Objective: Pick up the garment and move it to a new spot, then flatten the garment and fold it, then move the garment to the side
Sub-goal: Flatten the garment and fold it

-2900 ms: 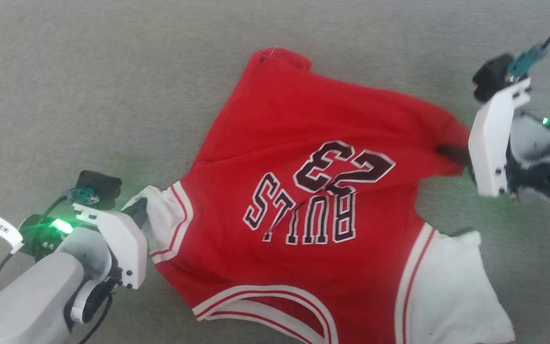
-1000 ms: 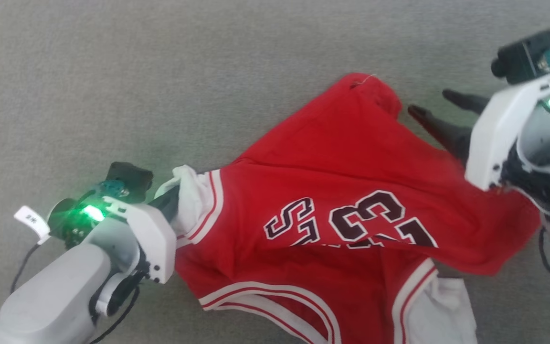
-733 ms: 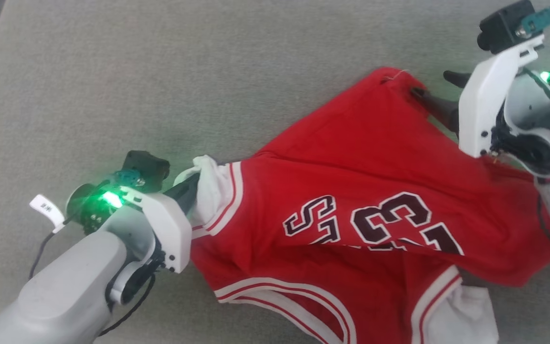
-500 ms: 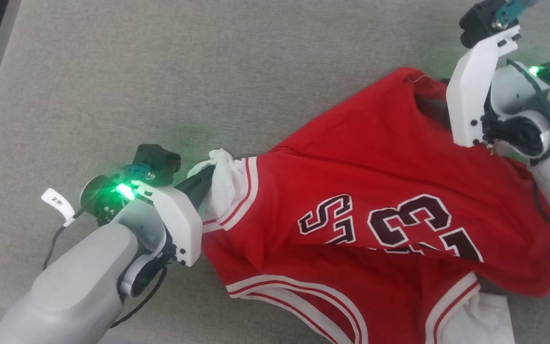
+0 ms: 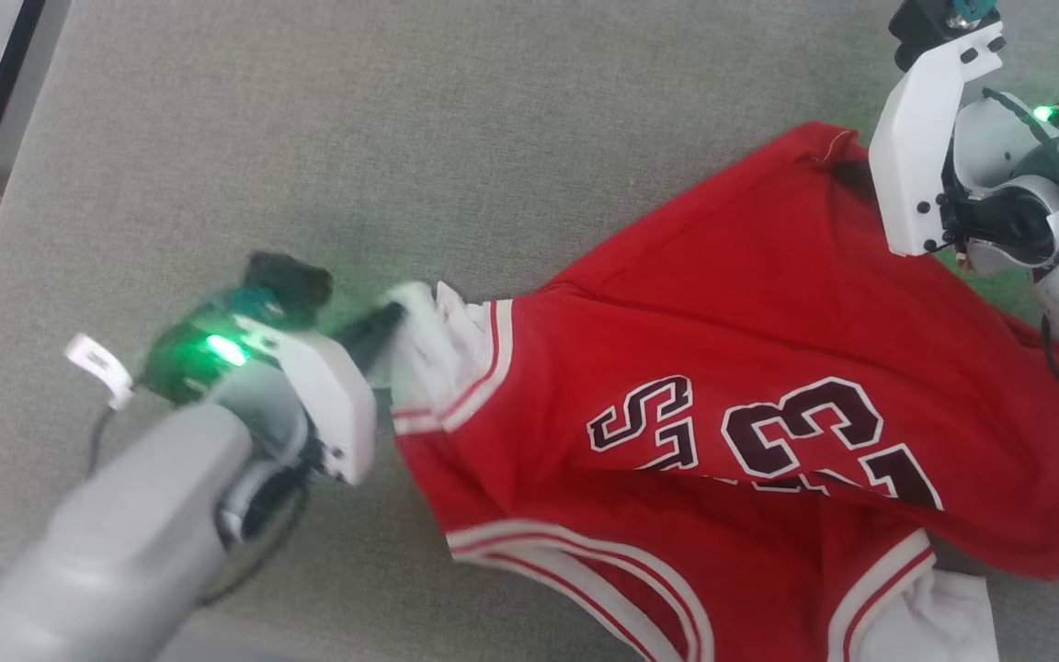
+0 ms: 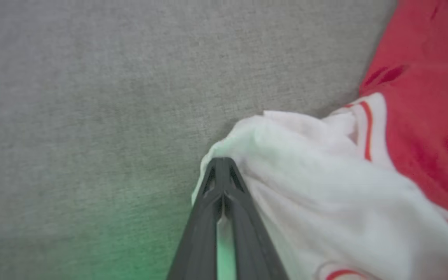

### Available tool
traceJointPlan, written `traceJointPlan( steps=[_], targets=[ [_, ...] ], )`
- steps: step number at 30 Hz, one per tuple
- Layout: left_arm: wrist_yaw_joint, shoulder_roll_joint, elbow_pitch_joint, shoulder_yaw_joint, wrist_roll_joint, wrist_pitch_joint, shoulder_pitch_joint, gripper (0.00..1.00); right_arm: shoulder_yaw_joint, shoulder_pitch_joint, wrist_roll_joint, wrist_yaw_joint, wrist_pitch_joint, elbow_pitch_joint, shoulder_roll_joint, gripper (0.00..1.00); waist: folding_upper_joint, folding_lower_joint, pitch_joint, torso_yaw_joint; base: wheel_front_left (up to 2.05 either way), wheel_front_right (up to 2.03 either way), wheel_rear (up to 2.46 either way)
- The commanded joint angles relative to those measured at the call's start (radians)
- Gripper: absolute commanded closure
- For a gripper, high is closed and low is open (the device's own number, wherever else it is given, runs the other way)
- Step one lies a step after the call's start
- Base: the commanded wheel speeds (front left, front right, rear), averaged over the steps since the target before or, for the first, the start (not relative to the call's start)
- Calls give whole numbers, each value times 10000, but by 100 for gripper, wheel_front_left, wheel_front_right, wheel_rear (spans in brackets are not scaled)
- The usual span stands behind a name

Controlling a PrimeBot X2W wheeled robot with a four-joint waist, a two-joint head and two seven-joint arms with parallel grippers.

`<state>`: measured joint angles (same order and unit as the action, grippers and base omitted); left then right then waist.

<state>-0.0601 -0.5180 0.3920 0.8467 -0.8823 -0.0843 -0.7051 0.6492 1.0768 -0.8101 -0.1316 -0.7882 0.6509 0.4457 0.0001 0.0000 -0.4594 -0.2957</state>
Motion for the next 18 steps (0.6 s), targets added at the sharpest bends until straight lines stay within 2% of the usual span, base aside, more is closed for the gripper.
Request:
traceJointPlan(
  steps=[1,10,18],
  targets=[
    [-162,-400,265,-151,-94,-280,-325,100,122,6,-117,20,93,182,42,100,-1,0,175,163,0,0,0],
    [-80,-1361,-227,-426,332,-1403,-2142,100,155,730,-716,17,831,-496,364,100,-1,0,964,921,0,0,0],
    [148,-1853,-244,-473,749,-2339,-3792,100,97,1129,-965,17,1357,-980,550,100,-1,0,1638,1616,0,0,0]
  ],
)
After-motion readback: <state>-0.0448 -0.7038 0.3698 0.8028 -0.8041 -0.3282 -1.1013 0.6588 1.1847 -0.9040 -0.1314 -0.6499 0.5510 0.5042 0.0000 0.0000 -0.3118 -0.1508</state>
